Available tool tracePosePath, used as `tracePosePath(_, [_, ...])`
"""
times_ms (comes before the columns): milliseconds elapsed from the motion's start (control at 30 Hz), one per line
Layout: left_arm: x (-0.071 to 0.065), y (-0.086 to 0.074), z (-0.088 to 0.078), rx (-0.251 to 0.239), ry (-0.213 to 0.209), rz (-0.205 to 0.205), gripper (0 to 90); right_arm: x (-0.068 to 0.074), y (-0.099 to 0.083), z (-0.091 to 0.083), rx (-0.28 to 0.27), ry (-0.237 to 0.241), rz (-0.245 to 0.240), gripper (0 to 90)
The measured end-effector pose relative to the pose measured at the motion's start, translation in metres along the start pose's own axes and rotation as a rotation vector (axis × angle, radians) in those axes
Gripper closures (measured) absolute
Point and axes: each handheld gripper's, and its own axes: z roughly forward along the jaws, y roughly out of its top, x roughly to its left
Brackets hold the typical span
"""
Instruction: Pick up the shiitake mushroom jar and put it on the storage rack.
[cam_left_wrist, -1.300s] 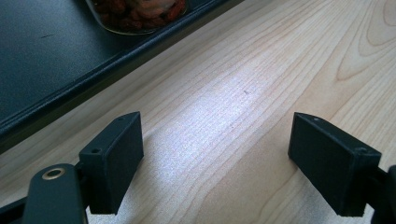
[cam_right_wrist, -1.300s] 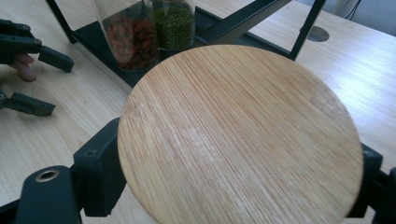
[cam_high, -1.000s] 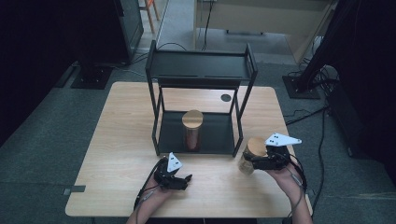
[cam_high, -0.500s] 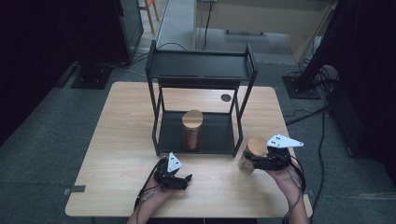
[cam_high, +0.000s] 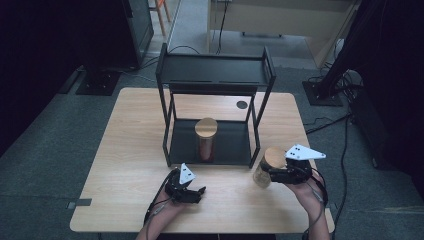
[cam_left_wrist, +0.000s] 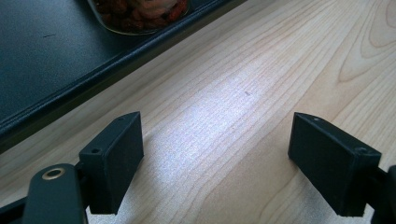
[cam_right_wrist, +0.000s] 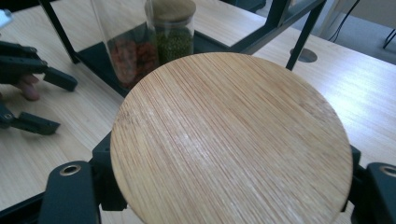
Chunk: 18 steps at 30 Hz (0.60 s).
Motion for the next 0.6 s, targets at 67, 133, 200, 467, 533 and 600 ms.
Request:
tracePosePath(67, [0.000,0.000,0.000,-0.001,0.000,-0.002,18.3,0.001,0.001,-0.002,0.002,-0.004,0.001,24.9])
tracePosePath(133, [0.000,0.000,0.000,-0.004,0.000,-0.005,18.3,0.003,0.003,-0.002,0.008,-0.009,-0.001,24.9])
tracePosePath(200, [0.000,0.000,0.000,-0.004,0.000,-0.002,18.3,0.004,0.004,-0.002,0.010,-0.014,-0.002,24.9])
tracePosePath(467, [0.000,0.000,0.000,-0.001,-0.002,-0.003,18.3,0.011,0.008,-0.002,-0.009,-0.009,-0.004,24.9])
tracePosePath(533, [0.000,0.000,0.000,-0.001,-0.002,-0.003,18.3,0.014,0.009,0.000,-0.012,-0.009,-0.009,24.9])
tracePosePath(600, [0.000,0.000,0.000,-0.001,-0.002,-0.003,18.3,0.017,0.009,0.002,-0.014,-0.008,-0.014,24.8])
